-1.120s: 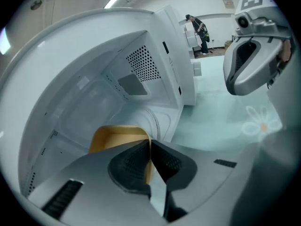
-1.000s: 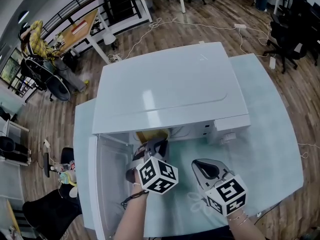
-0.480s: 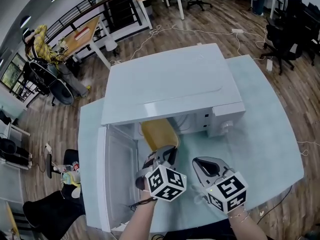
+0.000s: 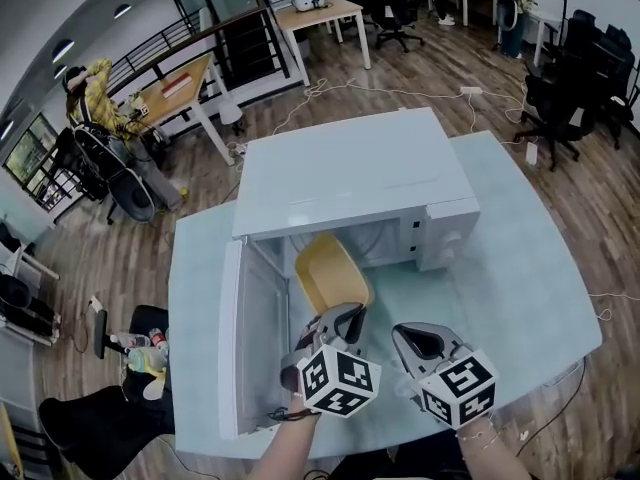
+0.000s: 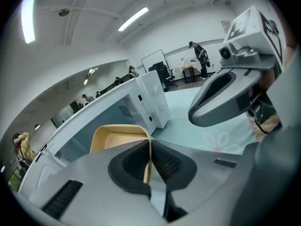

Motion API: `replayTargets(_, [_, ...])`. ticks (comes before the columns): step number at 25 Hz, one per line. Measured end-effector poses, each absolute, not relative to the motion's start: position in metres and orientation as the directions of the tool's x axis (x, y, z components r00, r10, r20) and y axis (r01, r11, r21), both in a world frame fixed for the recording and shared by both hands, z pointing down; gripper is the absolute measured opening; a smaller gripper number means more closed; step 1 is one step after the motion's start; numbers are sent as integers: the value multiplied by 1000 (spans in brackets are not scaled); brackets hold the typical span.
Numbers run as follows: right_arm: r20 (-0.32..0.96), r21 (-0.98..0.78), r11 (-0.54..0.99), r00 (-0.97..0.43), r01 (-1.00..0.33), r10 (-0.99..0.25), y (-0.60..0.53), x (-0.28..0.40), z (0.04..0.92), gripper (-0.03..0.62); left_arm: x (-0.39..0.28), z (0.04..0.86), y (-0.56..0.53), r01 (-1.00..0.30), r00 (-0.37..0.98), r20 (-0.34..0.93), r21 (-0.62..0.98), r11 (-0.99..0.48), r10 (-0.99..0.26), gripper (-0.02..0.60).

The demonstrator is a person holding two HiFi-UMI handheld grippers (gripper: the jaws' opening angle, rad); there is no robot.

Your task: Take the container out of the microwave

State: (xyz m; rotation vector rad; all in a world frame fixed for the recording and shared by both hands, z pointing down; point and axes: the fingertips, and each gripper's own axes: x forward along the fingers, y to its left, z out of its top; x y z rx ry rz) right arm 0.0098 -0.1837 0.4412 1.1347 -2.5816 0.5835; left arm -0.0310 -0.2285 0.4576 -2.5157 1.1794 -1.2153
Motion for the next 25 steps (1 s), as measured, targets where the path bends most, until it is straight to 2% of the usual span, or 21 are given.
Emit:
replayTargets(11, [349,-189,610,-634,-769,-690,-137,13,407,9,-10,410,-180,-646,550,485,-269,-714,-680,25])
replayTargets(25, [282,-158,649,-664,-744,-692,-100,2,366,9,-15,378,-143,-677,646,361,-136,-723,-673,25])
